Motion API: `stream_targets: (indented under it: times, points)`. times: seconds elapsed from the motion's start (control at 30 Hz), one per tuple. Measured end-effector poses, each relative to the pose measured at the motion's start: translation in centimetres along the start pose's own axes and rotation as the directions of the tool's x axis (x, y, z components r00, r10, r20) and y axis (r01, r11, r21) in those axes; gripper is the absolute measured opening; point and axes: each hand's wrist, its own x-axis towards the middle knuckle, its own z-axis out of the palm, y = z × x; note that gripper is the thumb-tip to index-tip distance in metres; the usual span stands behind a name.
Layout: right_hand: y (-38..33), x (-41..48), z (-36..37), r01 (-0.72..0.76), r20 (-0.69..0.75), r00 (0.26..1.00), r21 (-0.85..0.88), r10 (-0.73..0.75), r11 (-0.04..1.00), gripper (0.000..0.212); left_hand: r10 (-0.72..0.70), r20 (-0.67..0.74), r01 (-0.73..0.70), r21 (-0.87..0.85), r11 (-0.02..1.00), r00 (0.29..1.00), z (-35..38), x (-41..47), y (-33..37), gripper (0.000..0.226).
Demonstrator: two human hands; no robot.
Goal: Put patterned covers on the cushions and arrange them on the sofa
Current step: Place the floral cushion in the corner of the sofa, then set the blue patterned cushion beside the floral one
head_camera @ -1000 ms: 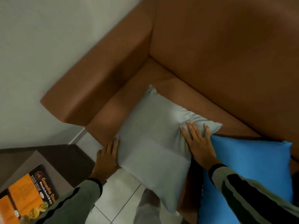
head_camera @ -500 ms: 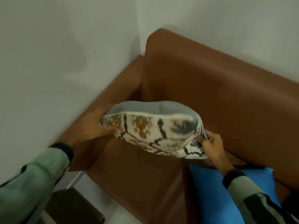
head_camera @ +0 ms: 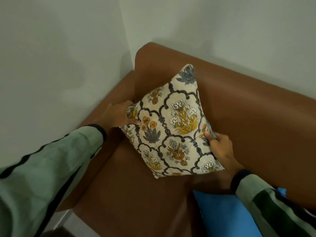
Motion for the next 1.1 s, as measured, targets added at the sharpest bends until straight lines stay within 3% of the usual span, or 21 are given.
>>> stream_targets:
  times: [0.33, 0.43, 0.53, 0.63, 0.77, 0.9, 1.0, 1.1]
  points:
    - [-0.7, 2.1, 0.2, 0.171, -0.078, 0.981, -0.065, -0.176, 0.983, 0.04, -0.034, -0.152, 0.052, 0.115, 0.992, 0.988, 1.8, 0.3, -1.9, 0.085]
    - [-0.9, 2.8, -0.7, 0.14, -0.009, 0.989, -0.201, -0.145, 0.969, 0.043, -0.066, -0.171, 0.094, 0.162, 0.982, 0.983, 2.0, -0.3, -1.3, 0.085]
    - [0.2, 2.2, -2.4, 0.185, 0.048, 0.983, -0.337, -0.179, 0.923, 0.044, -0.052, -0.328, 0.085, 0.088, 0.992, 0.943, 3.6, -2.7, 0.4, 0.077]
    - [4.3, -0.9, -5.5, 0.21, -0.001, 0.973, -0.399, -0.23, 0.893, 0.048, 0.042, -0.446, -0.018, 0.06, 0.998, 0.894, 7.0, -6.9, 3.8, 0.07]
    - [14.2, -7.6, -9.5, 0.117, 0.014, 0.992, -0.476, -0.126, 0.872, 0.071, 0.243, -0.322, -0.212, 0.13, 0.969, 0.915, 13.7, -12.1, 10.3, 0.067]
    - [25.4, -16.7, -13.6, 0.042, 0.161, 0.985, -0.578, 0.064, 0.815, 0.098, 0.429, -0.02, -0.422, 0.139, 0.896, 0.903, 22.0, -16.7, 17.3, 0.081]
    - [34.1, -23.1, -17.0, 0.166, 0.285, 0.958, -0.663, 0.041, 0.73, 0.118, 0.431, 0.245, -0.477, 0.176, 0.861, 0.869, 27.6, -18.5, 21.4, 0.095]
    - [40.1, -26.5, -18.1, 0.349, 0.402, 0.914, -0.702, -0.059, 0.62, 0.126, 0.36, 0.34, -0.455, 0.259, 0.852, 0.868, 31.9, -18.7, 23.8, 0.098]
